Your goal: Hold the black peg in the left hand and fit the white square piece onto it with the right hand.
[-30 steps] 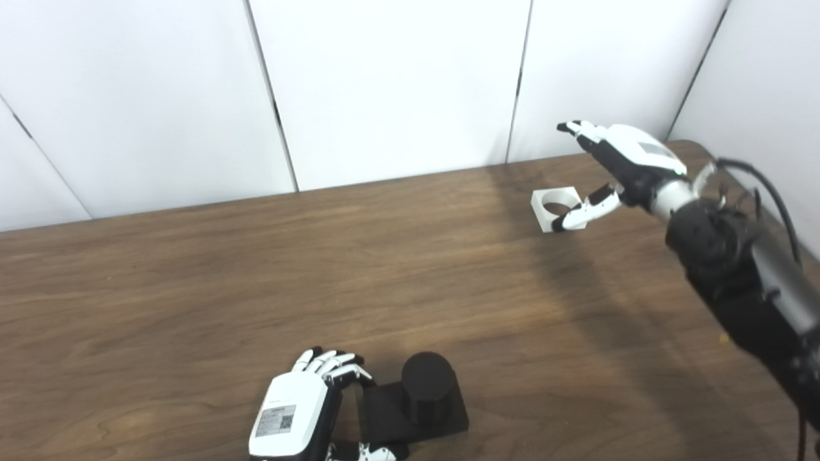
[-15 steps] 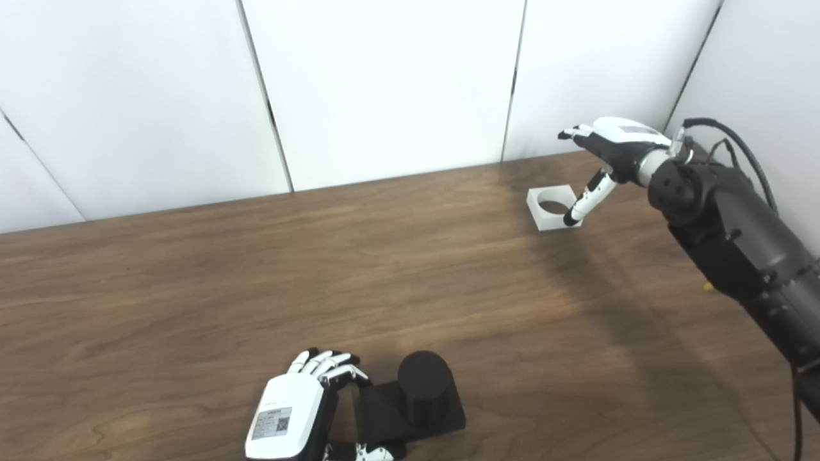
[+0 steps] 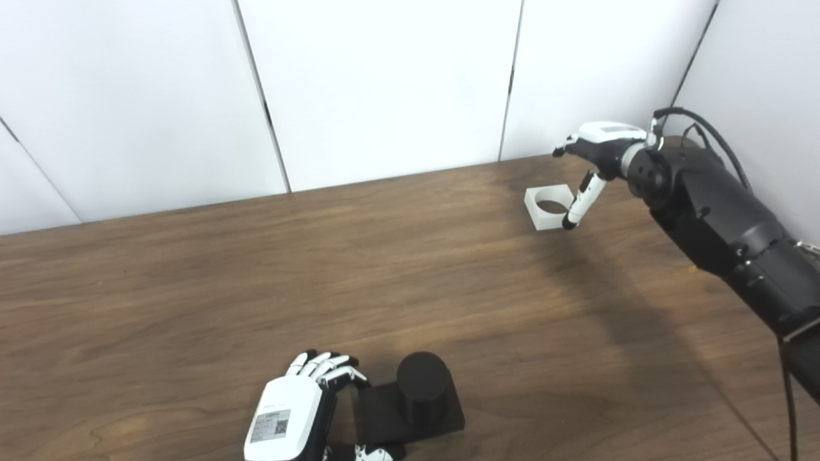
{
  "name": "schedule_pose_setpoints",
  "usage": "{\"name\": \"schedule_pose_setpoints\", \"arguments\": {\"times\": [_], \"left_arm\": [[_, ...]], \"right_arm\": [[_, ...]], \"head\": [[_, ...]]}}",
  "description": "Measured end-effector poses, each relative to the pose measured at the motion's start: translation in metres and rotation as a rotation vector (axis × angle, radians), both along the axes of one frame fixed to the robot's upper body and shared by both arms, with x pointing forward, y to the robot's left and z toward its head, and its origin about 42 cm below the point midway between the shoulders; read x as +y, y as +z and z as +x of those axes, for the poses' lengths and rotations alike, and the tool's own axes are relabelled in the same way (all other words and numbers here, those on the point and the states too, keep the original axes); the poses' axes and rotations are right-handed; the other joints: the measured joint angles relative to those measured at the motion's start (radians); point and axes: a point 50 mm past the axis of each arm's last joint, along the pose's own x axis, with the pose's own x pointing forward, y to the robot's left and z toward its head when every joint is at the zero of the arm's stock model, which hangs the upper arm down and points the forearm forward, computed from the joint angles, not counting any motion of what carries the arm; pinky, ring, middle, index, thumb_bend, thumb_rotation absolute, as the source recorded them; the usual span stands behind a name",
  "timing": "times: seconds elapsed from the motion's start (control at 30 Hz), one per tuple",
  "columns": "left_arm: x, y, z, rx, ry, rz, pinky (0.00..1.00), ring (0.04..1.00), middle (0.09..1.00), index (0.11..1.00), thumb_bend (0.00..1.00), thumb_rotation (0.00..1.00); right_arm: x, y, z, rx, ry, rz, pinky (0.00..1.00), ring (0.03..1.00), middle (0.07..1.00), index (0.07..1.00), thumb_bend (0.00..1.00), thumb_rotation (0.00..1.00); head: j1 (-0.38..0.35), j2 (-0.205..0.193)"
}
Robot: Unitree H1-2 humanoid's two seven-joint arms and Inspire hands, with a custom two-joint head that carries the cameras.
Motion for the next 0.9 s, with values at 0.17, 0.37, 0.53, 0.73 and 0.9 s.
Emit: {"name": "schedule_pose_setpoints", "arguments": {"times": [0.17,0.37,0.53,0.73,0.9], "left_arm": [[0.0,0.0,0.0,0.001,0.001,0.0,0.93,0.846,0.795,0.485,0.52,0.04],[0.0,0.0,-0.001,0.002,0.002,-0.003,0.92,0.843,0.798,0.485,0.52,0.04],[0.0,0.0,-0.002,0.002,0.003,-0.003,0.92,0.845,0.799,0.485,0.52,0.04],[0.0,0.0,-0.002,0.002,0.004,-0.003,0.92,0.84,0.797,0.485,0.52,0.04],[0.0,0.0,-0.002,0.001,0.004,-0.004,0.91,0.839,0.796,0.485,0.52,0.05]], "right_arm": [[0.005,-0.006,0.007,0.019,0.009,0.0,0.99,1.0,0.997,0.916,1.0,0.26],[0.009,-0.01,0.011,0.038,0.017,-0.011,1.0,1.0,0.999,0.92,1.0,0.29],[0.008,-0.014,0.013,0.054,0.009,-0.021,1.0,1.0,0.996,0.926,1.0,0.29],[0.007,-0.016,0.015,0.048,0.004,-0.022,0.98,1.0,0.986,0.924,1.0,0.29],[0.005,-0.021,0.017,0.049,-0.004,-0.023,0.98,1.0,0.98,0.913,1.0,0.3]], "head": [[0.003,0.002],[0.008,0.006],[0.011,0.008],[0.011,0.008],[0.011,0.008]]}}
